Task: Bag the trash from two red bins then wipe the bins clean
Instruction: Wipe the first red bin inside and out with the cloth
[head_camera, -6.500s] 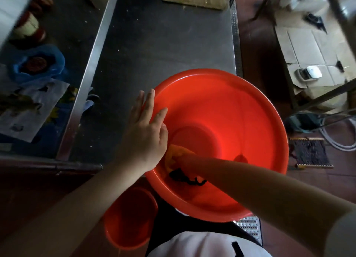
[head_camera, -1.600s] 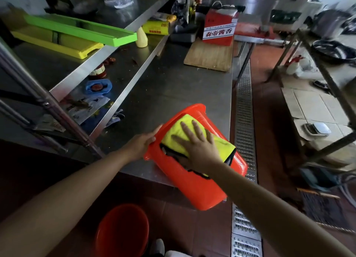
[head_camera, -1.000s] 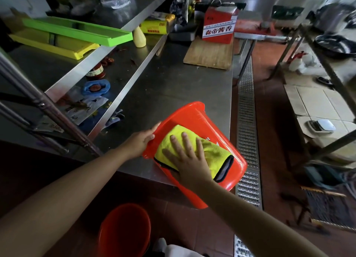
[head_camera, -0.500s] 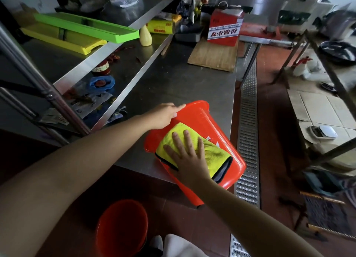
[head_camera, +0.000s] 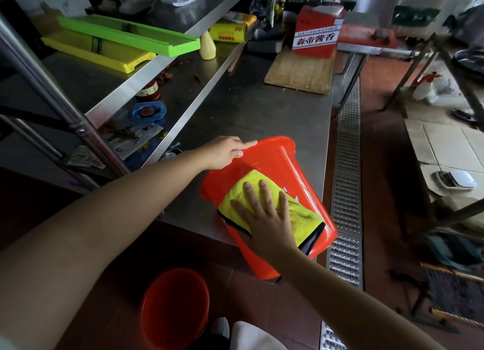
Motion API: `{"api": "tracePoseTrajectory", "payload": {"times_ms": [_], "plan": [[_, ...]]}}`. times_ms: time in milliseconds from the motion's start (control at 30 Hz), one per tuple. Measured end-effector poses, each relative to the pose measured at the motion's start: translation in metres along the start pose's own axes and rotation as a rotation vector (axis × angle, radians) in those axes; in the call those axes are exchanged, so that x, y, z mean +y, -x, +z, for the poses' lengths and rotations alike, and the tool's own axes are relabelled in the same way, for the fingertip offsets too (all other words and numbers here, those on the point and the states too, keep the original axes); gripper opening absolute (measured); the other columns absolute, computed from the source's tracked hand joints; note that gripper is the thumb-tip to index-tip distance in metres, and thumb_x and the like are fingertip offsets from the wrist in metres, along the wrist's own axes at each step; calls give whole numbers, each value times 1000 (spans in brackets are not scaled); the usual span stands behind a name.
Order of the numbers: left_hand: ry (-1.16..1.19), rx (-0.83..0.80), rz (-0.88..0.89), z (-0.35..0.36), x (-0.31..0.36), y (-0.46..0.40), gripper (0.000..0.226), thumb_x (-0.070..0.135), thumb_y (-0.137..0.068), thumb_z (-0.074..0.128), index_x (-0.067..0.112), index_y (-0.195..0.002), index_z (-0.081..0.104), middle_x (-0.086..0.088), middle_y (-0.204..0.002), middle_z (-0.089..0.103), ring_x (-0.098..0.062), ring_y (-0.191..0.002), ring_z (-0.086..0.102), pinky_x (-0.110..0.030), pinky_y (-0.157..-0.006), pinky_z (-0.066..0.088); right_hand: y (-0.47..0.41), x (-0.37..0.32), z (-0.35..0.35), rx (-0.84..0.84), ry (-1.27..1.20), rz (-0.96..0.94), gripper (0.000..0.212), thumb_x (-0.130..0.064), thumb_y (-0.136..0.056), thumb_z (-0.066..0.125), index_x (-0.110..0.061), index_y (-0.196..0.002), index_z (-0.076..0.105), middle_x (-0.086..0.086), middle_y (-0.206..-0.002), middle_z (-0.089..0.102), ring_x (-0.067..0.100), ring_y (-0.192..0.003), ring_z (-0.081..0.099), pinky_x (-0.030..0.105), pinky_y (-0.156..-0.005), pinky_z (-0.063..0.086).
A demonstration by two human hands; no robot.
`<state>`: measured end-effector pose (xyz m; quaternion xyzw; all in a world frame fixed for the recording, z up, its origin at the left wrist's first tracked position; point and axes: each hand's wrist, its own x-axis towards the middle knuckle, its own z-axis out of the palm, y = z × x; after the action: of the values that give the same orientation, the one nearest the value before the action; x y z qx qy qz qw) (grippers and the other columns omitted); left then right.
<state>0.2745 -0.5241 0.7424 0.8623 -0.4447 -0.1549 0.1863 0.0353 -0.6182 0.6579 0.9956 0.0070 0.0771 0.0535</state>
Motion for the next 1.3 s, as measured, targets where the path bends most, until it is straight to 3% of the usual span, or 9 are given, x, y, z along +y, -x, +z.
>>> {"api": "tracePoseTrajectory", "payload": {"times_ms": [267, 400, 567, 633, 733, 867, 1000, 1167, 1300], "plan": [[32, 30, 27, 3, -14, 15, 50, 25, -101, 49, 47, -144, 38, 7, -104, 54, -13, -98, 56, -30, -87, 45, -42, 72, -22, -123, -314, 199, 78, -85, -83, 32, -62, -150, 1, -13, -167, -12, 22, -154, -11, 60, -117, 20], [44, 31, -15, 5, -18, 15, 49, 29, -101, 48, 54, -141, 36, 3, -100, 54, -14, -96, 56, -27, -83, 42, -42, 59, -21, -129, -333, 343, 79, -84, -84, 28, -57, -152, -3, -7, -168, -10, 26, -154, -12, 60, -118, 19], [69, 36, -57, 6, -23, 16, 48, 31, -101, 49, 59, -138, 36, 8, -93, 51, -15, -98, 55, -26, -84, 37, -6, -17, 1, -8, 33, -48, 72, -66, -90, 48, -38, -155, 31, 8, -169, -4, 44, -151, -12, 71, -114, 6], [89, 33, -60, 9, -24, 19, 48, 30, -102, 48, 58, -138, 36, 3, -101, 54, -15, -103, 54, -26, -87, 37, 2, -26, 8, -61, 115, -139, 73, -60, -90, 56, -36, -155, 33, 9, -168, -11, 44, -150, -16, 71, -114, 2], [89, 37, -68, 10, -25, 21, 49, 29, -102, 47, 59, -138, 35, 1, -106, 55, -16, -104, 55, -26, -87, 37, -6, -12, 2, -59, 72, -156, 72, -65, -90, 50, -40, -154, 31, 4, -168, -11, 38, -152, -14, 69, -115, 6], [55, 43, -61, 9, -24, 22, 49, 31, -100, 49, 60, -138, 35, 4, -97, 52, -18, -101, 56, -25, -82, 34, -27, 40, -15, -63, -221, 196, 76, -83, -84, 33, -53, -153, 18, -8, -169, -1, 25, -155, -3, 59, -116, 21], [74, 49, -91, 11, -23, 22, 49, 35, -101, 47, 66, -135, 30, -3, -122, 57, -21, -117, 54, -28, -89, 37, -24, 72, -16, -115, -474, 514, 82, -89, -80, 31, -57, -151, 7, -11, -168, 2, 20, -154, 3, 58, -115, 26], [77, 70, -89, 10, -17, 14, 48, 29, -100, 51, 60, -135, 38, -6, -129, 58, -20, -123, 52, -21, -91, 32, 14, 15, 6, 19, -110, 197, 76, -77, -88, 35, -50, -155, 14, 2, -169, 0, 39, -154, -3, 67, -112, 21], [106, 64, -128, 12, -17, 21, 50, 28, -102, 48, 64, -134, 35, 1, -125, 58, -17, -119, 53, -25, -91, 36, 31, 1, 13, 44, -36, 9, 69, -70, -93, 35, -45, -156, 22, 3, -169, -1, 40, -153, -6, 70, -112, 20]]}}
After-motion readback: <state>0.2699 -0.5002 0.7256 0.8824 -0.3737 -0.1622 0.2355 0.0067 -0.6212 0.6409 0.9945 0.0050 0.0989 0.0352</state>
